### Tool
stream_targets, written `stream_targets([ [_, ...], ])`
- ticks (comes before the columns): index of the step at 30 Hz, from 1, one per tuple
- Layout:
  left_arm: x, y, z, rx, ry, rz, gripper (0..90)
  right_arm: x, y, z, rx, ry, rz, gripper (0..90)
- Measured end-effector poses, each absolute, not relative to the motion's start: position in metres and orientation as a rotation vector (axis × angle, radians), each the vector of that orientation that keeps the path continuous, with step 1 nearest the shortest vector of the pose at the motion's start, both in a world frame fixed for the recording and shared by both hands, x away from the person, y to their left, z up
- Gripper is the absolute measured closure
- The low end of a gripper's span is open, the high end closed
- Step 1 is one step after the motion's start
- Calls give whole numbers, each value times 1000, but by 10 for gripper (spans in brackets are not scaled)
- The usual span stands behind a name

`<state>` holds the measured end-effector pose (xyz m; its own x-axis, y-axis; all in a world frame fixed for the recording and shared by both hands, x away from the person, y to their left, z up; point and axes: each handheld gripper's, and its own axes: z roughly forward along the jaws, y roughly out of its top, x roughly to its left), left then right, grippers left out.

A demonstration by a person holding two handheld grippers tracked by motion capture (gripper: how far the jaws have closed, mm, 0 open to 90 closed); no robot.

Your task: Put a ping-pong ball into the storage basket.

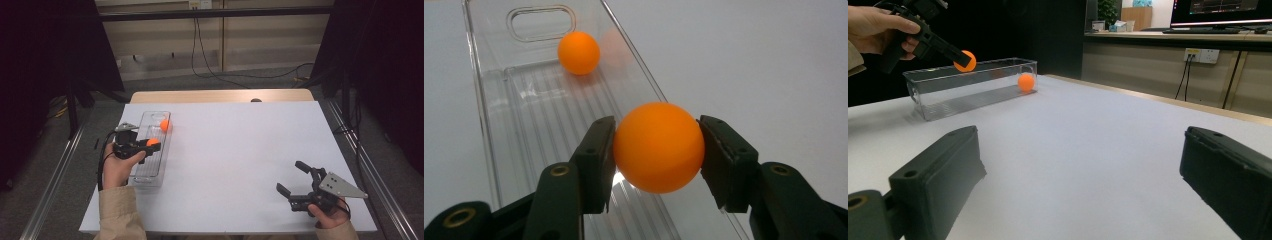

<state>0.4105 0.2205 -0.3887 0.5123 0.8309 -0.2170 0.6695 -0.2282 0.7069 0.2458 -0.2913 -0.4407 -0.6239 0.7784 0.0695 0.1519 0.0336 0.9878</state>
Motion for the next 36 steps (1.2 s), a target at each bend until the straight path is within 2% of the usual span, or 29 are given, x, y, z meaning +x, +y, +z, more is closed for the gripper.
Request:
stream_targets([
  [17, 411, 222, -392, 1974, 1248, 285, 466, 246, -291, -441, 941, 1815, 1631, 26],
  [36, 410, 218, -389, 1937, 1227, 304, 267, 246, -291, -440, 940, 1812, 1631, 26],
])
